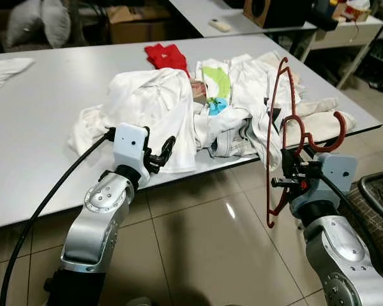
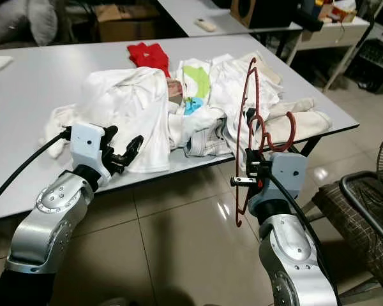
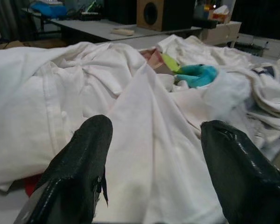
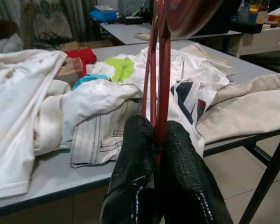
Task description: Hang hanger
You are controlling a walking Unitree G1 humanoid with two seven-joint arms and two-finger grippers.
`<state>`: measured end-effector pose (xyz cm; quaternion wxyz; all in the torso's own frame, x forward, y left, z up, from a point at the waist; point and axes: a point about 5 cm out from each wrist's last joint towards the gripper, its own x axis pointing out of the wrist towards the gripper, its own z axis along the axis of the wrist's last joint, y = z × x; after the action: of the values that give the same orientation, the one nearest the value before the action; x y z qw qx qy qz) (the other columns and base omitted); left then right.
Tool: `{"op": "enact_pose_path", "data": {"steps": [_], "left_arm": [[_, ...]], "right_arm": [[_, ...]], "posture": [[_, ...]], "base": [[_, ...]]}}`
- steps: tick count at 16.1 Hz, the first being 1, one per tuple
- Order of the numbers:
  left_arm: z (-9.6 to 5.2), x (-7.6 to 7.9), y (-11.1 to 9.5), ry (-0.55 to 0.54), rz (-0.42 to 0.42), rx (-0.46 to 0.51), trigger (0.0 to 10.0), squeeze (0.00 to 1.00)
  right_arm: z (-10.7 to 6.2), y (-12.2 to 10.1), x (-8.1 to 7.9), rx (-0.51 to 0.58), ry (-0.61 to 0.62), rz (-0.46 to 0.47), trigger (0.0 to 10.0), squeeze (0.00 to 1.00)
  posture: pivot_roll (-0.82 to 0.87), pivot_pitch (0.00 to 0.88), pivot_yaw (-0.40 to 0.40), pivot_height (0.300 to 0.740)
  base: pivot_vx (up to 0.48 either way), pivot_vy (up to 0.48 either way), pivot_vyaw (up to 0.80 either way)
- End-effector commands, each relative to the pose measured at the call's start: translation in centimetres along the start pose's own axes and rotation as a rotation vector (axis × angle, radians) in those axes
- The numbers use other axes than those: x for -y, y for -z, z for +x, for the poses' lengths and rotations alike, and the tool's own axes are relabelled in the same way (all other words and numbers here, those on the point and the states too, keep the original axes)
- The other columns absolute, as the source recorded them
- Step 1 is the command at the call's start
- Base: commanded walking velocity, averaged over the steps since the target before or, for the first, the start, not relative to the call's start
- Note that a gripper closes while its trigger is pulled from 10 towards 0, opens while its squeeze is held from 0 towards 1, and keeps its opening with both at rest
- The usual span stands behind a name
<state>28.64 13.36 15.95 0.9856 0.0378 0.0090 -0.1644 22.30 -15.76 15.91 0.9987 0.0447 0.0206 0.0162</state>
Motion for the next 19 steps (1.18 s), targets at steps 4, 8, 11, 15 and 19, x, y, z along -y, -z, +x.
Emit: {"op": "enact_pose_path", "data": {"steps": [4,8,11,15,19], "left_arm": [[0.2,-0.4,-0.1,-0.016,0.019,0.005,10.0,0.36],[-0.1,-1.5,-0.3,-0.055,0.018,0.020,10.0,0.33],[-0.2,-2.8,0.3,-0.059,0.061,-0.032,10.0,0.51],[-0.5,-5.3,1.2,-0.081,0.129,-0.107,10.0,1.00],[0.5,-6.5,2.1,-0.095,0.103,-0.145,10.0,0.00]], "right_arm": [[0.3,-0.1,-0.1,0.009,-0.018,-0.047,10.0,0.00],[0.1,0.0,-0.6,0.012,-0.051,0.007,10.0,0.00],[0.2,0.0,-0.8,0.015,-0.061,0.005,10.0,0.00],[0.5,0.1,-0.2,0.024,-0.032,0.006,10.0,0.00],[1.4,-0.3,0.1,0.043,-0.028,-0.002,10.0,0.00]], "posture": [[-0.01,0.036,-0.040,0.740],[-0.01,0.037,-0.040,0.740],[-0.01,0.037,-0.037,0.740],[-0.01,0.016,-0.024,0.740],[0.00,0.000,-0.050,0.740]], "base": [[0.338,0.000,0.40],[0.243,0.000,0.20],[0.000,0.000,0.00],[0.000,0.000,0.00],[0.000,0.000,0.00]]}}
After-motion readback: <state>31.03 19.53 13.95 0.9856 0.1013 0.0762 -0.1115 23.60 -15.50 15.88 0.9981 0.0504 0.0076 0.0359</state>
